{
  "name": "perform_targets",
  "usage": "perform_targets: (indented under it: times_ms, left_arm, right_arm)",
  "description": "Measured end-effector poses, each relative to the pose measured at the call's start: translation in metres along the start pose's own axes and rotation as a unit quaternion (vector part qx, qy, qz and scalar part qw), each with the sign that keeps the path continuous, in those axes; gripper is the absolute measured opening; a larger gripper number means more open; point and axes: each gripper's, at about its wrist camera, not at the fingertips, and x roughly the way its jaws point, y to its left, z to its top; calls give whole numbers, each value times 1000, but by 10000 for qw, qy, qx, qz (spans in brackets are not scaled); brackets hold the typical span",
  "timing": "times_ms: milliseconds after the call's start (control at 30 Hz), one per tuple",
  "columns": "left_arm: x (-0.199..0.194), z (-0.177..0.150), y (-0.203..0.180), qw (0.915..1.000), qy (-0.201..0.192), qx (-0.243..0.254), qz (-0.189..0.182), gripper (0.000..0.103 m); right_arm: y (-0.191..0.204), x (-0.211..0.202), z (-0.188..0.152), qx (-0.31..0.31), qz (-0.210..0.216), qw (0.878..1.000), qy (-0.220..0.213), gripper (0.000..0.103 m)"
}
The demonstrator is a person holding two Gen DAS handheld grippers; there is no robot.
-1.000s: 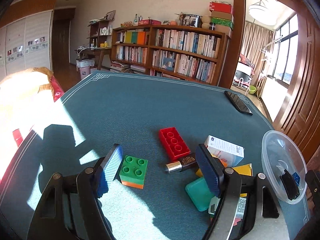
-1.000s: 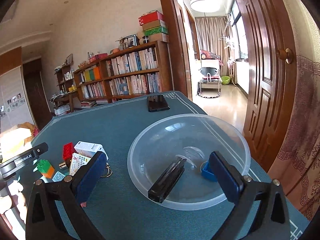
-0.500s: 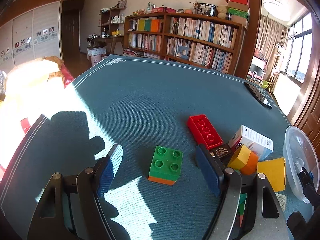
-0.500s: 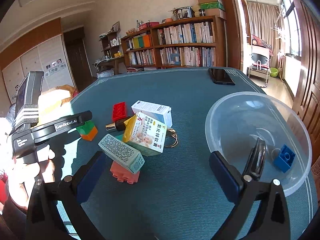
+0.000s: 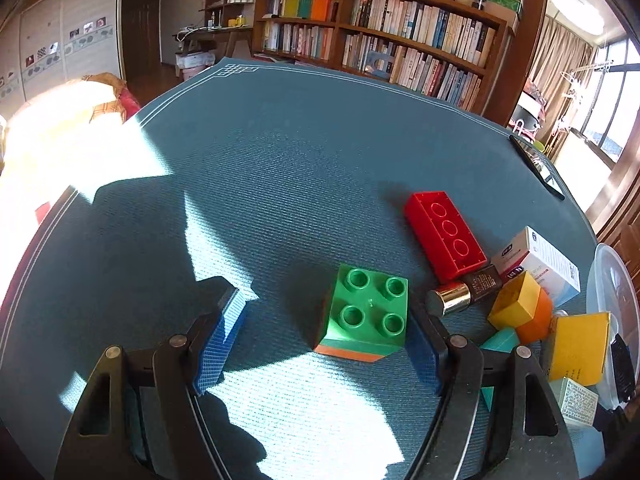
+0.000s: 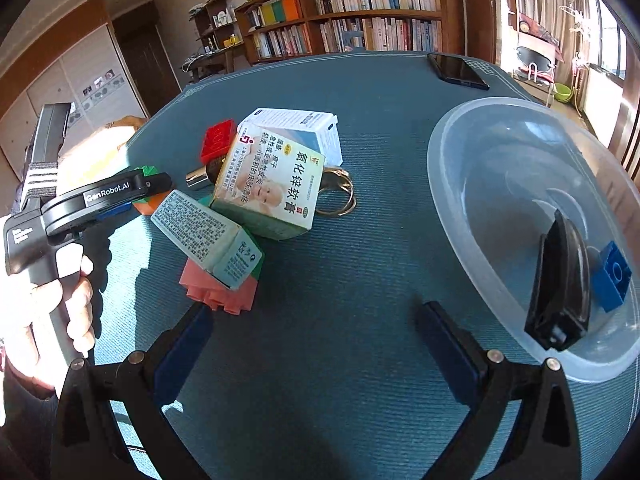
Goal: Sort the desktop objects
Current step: 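Grasp the green-orange brick with the left tool while the right tool returns to the table, then grasp the white-green printed medicine box with the right tool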
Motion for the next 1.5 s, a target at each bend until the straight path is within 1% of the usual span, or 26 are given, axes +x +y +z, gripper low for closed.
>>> perform_targets:
  times_ms: [100,200,333,400,467,533,667,767,833,900,1000,1100,1133,1167,1200,1267,1300,1400,1500]
  left_arm:
    - [2,0,-5,9998,20,172,113,79]
    - [4,-1,-9,9992,13,324,215,79]
    - [4,1,-6,9995,-29,280,151,78]
    - [2,1,-4,9997,-71,229,103,71]
    - [0,1,-3,9997,-114,196,22,50]
    - [-1,1,-1,9997,-125,185,-98,35]
    - [-4,-1,-1,9995,-187,184,-199,35]
    - [-9,-2,0,9991,-268,166,-270,35]
    - [-11,-2,0,9990,-311,154,-295,35]
    - [-12,-1,0,9989,-314,135,-330,35]
    - [-11,0,0,9988,-281,104,-386,35]
    - [-11,-1,0,9987,-270,97,-423,35]
    - [-12,-1,0,9986,-269,95,-438,35]
    - [-12,-1,0,9986,-266,94,-450,35]
    - [-12,-2,-1,9985,-265,94,-462,35]
    - [-12,-2,-1,9984,-266,104,-482,35]
    - [-12,-3,0,9984,-266,110,-491,35]
    - [-12,-3,-1,9983,-251,115,-506,35]
    - [-12,-4,-2,9983,-230,121,-524,35]
  right_arm:
    - [4,3,-2,-219,-120,9996,95,103]
    - [6,3,-5,-402,-138,9990,167,103]
    - [13,6,-11,-906,-295,9950,312,103]
    - [14,5,-13,-1049,-319,9934,338,103]
    - [11,3,-13,-1074,-266,9932,356,103]
    - [12,3,-13,-1136,-262,9925,368,103]
    - [11,2,-14,-1165,-297,9922,336,103]
    - [9,-2,-14,-1015,-285,9941,247,103]
    - [7,-11,-14,-798,-19,9968,77,103]
    - [6,-22,-11,-614,205,9977,-198,103]
    - [8,-35,-4,-550,204,9963,-635,101]
    - [11,-40,3,-532,232,9945,-866,94]
    - [13,-39,6,-544,255,9942,-889,83]
    - [17,-37,8,-564,268,9942,-875,75]
    - [18,-34,9,-580,285,9943,-852,75]
    - [22,-27,11,-619,331,9943,-798,70]
    - [26,-26,8,-631,373,9943,-769,70]
    - [34,-21,14,-710,366,9936,-795,68]
    - [38,-22,12,-827,386,9928,-774,55]
